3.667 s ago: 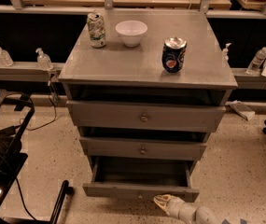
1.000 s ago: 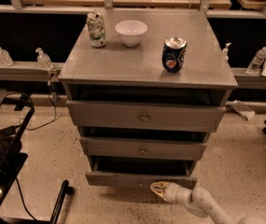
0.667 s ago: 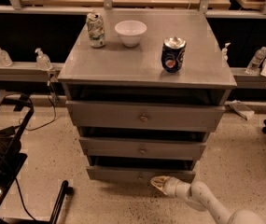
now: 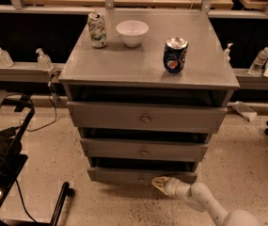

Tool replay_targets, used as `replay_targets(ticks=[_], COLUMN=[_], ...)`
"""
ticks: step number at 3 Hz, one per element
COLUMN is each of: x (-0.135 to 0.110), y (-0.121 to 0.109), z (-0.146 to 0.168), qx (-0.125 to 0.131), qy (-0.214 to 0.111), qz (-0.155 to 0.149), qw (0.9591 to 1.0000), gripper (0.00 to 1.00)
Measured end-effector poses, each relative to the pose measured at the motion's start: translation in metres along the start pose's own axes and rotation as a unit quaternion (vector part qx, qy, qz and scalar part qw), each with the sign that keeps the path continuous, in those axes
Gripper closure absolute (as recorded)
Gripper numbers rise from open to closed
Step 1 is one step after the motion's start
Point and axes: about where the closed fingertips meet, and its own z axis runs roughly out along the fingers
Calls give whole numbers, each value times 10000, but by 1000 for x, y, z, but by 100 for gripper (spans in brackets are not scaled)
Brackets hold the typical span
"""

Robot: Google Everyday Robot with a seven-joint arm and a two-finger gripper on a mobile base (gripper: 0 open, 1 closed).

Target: Close bottom drawer

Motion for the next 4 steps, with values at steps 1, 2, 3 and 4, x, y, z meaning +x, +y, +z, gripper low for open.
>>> replay_targets(ticks=[1, 2, 3, 4], x=[2, 0, -1, -8], y=[-9, -17, -14, -9], z=[12, 23, 35, 36], qx=[62, 130, 180, 239], qy=[153, 271, 205, 29], qz=[-30, -119, -15, 60], qw=[9999, 9995, 9996, 9997], gripper=[100, 100, 100, 100])
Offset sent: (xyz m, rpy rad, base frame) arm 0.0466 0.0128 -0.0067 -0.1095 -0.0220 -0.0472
